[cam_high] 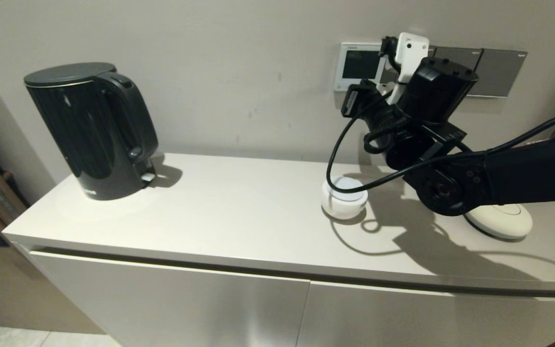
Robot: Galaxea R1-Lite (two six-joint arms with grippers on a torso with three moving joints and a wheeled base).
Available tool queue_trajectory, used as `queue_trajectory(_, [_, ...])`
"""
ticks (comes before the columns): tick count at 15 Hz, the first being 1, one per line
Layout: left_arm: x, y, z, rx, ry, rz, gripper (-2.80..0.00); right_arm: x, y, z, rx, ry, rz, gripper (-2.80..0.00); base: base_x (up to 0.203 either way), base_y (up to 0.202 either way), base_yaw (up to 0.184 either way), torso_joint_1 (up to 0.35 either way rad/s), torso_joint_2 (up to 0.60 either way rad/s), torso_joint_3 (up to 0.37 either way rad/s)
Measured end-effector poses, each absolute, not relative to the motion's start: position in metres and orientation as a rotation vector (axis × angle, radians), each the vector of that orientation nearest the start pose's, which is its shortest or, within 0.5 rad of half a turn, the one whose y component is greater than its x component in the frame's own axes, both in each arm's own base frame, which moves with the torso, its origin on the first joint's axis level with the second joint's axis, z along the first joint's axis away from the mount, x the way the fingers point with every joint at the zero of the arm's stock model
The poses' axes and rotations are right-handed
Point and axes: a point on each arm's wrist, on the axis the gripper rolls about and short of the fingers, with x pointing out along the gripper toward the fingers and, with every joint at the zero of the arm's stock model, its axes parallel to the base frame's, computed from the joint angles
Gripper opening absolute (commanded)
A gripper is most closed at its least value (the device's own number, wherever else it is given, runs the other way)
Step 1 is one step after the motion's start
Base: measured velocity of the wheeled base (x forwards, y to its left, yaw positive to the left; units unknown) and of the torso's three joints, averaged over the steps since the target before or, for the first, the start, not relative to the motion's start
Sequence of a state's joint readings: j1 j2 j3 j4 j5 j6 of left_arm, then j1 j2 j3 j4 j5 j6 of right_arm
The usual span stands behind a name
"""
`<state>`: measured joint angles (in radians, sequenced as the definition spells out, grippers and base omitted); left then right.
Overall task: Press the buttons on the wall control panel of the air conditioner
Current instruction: Turn on the central air conditioner
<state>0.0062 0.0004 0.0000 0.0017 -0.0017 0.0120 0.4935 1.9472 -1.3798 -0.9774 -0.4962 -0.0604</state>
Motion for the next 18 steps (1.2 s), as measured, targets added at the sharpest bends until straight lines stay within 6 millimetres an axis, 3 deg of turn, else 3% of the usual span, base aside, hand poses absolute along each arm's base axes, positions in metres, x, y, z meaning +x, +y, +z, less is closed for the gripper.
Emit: queue_trajectory(18, [-0.023, 0.0, 0.075, 0.012, 0.002, 0.005, -2.8, 0.371, 0.156, 0.278, 0.115, -0.354, -0.085, -2.8, 0.0, 0.0, 0.0, 0.0, 0.0, 0.0])
